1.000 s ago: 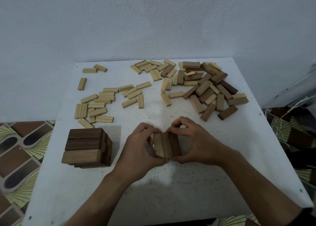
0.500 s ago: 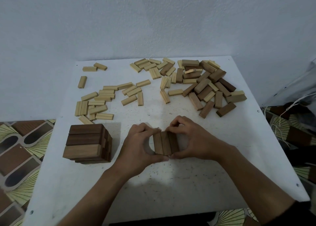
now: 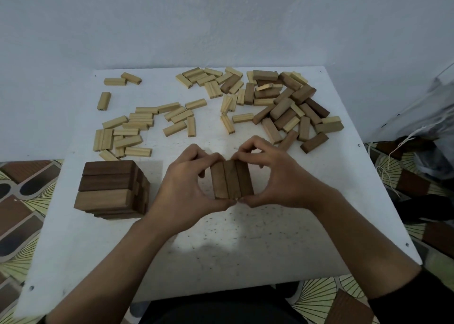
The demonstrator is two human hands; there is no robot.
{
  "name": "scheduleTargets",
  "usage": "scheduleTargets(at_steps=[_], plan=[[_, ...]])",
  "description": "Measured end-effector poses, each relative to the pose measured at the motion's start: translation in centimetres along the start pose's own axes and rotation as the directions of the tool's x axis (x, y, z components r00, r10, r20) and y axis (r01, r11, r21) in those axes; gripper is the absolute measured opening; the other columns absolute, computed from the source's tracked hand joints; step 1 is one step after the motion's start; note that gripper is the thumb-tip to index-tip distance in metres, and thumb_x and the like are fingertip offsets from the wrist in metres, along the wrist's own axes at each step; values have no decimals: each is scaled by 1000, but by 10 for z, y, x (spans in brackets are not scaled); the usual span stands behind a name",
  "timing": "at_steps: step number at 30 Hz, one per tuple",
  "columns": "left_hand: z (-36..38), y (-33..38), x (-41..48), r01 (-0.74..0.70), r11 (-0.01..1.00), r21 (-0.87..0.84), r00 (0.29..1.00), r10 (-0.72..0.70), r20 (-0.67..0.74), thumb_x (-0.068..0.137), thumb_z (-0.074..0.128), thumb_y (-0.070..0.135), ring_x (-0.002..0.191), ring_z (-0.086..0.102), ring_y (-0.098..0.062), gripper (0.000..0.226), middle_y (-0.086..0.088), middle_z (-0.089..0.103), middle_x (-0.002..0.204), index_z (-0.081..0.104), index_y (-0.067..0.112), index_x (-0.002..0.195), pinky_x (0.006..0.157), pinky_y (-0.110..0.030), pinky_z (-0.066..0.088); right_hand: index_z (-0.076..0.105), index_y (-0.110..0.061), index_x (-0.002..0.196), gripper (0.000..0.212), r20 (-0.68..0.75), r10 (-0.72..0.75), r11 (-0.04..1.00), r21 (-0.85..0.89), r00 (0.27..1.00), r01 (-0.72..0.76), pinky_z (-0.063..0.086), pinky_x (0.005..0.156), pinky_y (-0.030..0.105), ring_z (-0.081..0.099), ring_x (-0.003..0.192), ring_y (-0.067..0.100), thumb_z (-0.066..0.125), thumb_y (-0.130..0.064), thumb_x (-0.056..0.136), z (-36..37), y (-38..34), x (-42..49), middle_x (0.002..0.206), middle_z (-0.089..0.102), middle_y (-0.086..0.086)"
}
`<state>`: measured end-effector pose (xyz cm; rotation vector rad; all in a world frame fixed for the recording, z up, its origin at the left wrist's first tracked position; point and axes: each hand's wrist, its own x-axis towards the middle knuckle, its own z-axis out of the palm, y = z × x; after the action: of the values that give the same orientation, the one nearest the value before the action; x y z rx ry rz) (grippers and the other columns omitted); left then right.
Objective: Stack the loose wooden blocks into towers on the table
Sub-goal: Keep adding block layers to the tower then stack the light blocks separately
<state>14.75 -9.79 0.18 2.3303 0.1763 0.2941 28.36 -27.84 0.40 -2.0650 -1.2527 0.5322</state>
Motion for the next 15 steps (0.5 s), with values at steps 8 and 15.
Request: scheduleTargets(at_steps=[8,15], plan=[[-55,38,3,-107,983,149,992,116,-52,56,93,41,79,47,-7,58,14,44,86,71,22,107,66,-13,35,64,-22,129,74,-73,-114,993,-20,991,113,50,92,37,50,121,14,92,-41,63,-34,-41,11,124,53,-10],[-128,39,-1,-99,945,311,995,97,22,58,79,66,87,60,-10,64,14,60,95,74,29,108,71,-36,51,69,-19,120,67,-105,-236,971,-59,966,231,45,89,20,55,109,9,92,-47,63,-27,-90,44,113,56,-11]])
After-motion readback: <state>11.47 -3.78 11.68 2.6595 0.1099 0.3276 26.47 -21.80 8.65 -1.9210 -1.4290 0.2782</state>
